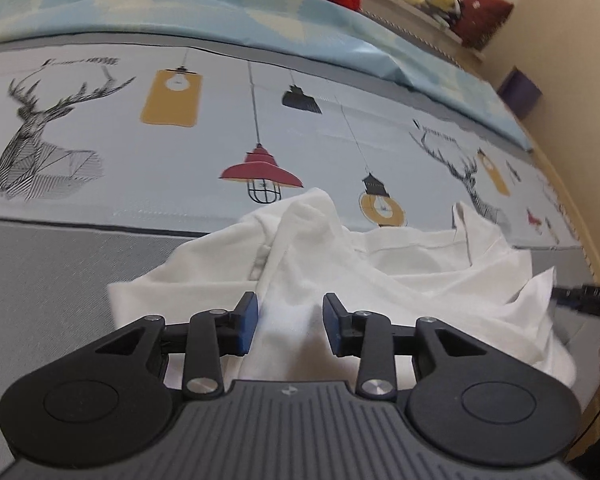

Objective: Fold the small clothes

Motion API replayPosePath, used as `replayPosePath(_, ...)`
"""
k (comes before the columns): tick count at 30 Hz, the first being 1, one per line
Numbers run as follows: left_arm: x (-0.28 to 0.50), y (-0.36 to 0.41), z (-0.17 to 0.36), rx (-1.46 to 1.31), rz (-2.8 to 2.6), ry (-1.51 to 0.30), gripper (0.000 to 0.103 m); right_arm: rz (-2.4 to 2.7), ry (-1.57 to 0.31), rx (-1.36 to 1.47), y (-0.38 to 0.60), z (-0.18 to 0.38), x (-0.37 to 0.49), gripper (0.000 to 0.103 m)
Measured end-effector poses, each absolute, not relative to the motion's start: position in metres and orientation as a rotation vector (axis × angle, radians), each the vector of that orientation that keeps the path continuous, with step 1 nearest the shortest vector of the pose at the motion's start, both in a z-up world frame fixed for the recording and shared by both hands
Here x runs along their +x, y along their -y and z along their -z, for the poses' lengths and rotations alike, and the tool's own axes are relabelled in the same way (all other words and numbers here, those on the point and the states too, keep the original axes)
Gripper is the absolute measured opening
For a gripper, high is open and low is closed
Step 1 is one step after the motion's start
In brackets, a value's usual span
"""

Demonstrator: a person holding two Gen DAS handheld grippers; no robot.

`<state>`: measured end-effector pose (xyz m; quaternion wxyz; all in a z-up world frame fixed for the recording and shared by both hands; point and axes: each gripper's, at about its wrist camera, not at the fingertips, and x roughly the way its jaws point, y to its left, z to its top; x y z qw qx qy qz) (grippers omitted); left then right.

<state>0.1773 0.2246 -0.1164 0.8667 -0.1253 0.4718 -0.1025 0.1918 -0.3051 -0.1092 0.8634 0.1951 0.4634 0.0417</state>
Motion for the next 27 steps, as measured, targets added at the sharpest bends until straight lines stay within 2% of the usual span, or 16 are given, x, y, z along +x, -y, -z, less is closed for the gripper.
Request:
replayPosePath(1, 0.178, -0.222, 0.116, -0.234, 0.227, -0.984, 0.025, -0.088, -0.973, 0.412, 0.304, 0.110, 0.195, 0.028)
replayPosePath(2, 0.178, -0.222, 0.113, -0.211, 0.241, -0.972, 0.000, -0.092, -0.974, 0.410, 0.303, 0.110, 0.198, 0.014)
replayPosePath(3, 0.176, -0.223, 0.107, -0.191, 0.256, -0.943, 0.001, -0.094, -0.967, 0.404, 0.301, 0.109, 0.201, 0.001)
replayPosePath(6, 0.168, -0.237, 0.086, -0.209, 0.274, -0.829, 0.001, -0.038, -0.931, 0.405, 0.300, 0.099, 0.210, 0.001)
replayPosePath(10, 0.163, -0.266, 0.070, -0.297, 0.145, -0.699, 0.000, -0.048, -0.730, 0.540, 0.299, 0.070, 0.219, 0.001)
replayPosePath(12, 0.165, -0.274, 0.071, -0.302, 0.020, -0.686, 0.001, -0.039, -0.595, 0.530, 0.290, 0.055, 0.223, 0.005)
replayPosePath(13, 0.169, -0.276, 0.074, -0.315, 0.003, -0.719, 0.001, -0.020, -0.550, 0.517, 0.285, 0.051, 0.225, 0.013)
replayPosePath(14, 0.172, -0.280, 0.080, -0.351, 0.024, -0.763, 0.004, -0.012, -0.548, 0.508, 0.283, 0.050, 0.230, 0.043)
replayPosePath(15, 0.175, -0.282, 0.086, -0.391, 0.042, -0.800, 0.006, -0.018, -0.578, 0.499, 0.280, 0.053, 0.235, 0.056)
replayPosePath(17, 0.179, -0.282, 0.093, -0.416, 0.050, -0.836, 0.007, -0.001, -0.637, 0.468, 0.277, 0.062, 0.238, 0.052)
replayPosePath(20, 0.188, -0.280, 0.103, -0.449, 0.078, -0.877, 0.023, -0.002, -0.726, 0.406, 0.276, 0.074, 0.242, 0.052)
replayPosePath(21, 0.190, -0.280, 0.107, -0.461, 0.073, -0.894, 0.025, -0.009, -0.760, 0.389, 0.278, 0.079, 0.243, 0.052)
replayPosePath(27, 0.203, -0.268, 0.127, -0.459, 0.019, -0.951, 0.032, -0.001, -0.908, 0.352, 0.272, 0.106, 0.244, 0.052)
